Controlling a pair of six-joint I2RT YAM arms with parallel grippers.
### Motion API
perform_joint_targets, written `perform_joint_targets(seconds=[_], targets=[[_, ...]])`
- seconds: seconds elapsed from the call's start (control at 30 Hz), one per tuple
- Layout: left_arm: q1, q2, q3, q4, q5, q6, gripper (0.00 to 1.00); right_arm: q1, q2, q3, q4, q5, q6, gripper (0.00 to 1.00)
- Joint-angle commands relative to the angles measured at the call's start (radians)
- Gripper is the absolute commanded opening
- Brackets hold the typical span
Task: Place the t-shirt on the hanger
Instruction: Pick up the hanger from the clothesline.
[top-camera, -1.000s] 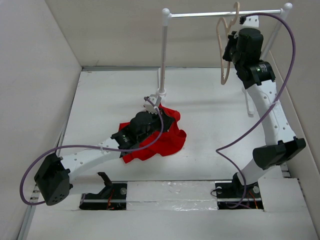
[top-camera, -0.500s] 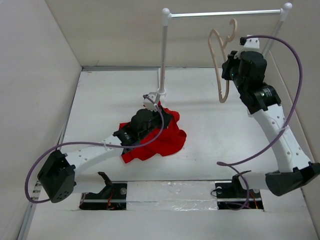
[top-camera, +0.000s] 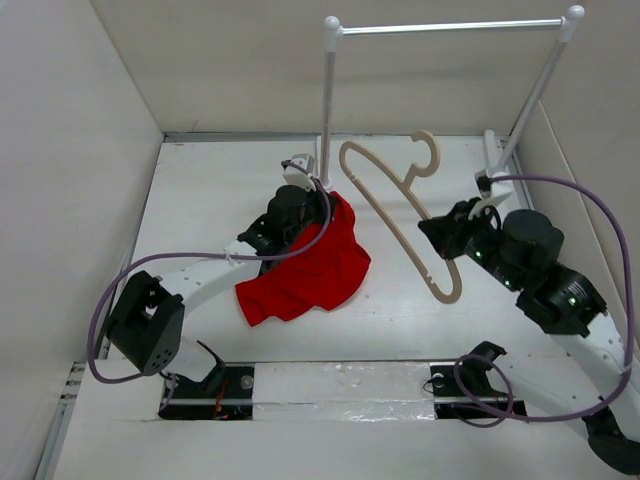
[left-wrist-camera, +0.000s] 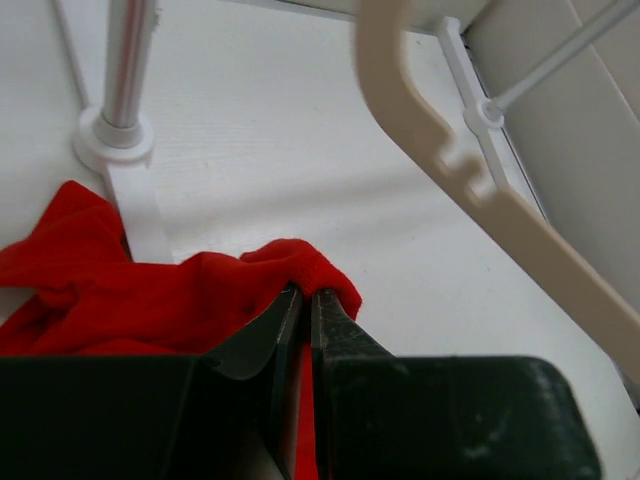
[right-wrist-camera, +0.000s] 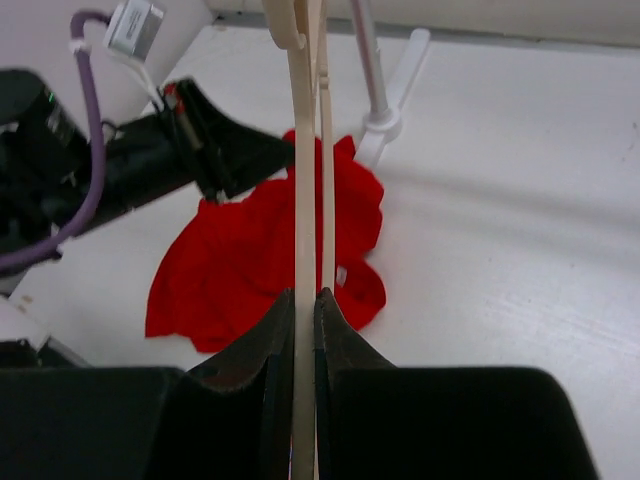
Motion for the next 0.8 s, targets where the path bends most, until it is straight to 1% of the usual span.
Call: perform_joint_targets(seconds=[0.0, 0.1, 0.2, 0.37, 0.77], targets=[[0.046, 0.003, 0.075, 0.059, 0.023, 0.010, 0.00, 0.022, -0.112, -0.019, -0.100, -0.035, 0.079, 0.00], [0.070, 0.023, 0.107, 0.047, 0.043, 0.012, 0.00, 0.031, -0.155, -0.024, -0.154, -0.067, 0.096, 0.00], [0.096, 0.033, 0.127, 0.042, 0.052, 0.010, 0.00, 0.031, -0.160, -0.025, -0.185, -0.099, 0.093, 0.00], [0.106, 0.030, 0.141, 0.025, 0.050, 0.018, 0.00, 0.031, -0.160, -0.073, -0.160, -0.185, 0.096, 0.00], [0.106, -0.005, 0.110, 0.022, 0.077, 0.007, 0.00, 0.031, -0.096, -0.125, -0.068, -0.166, 0.070, 0.00]])
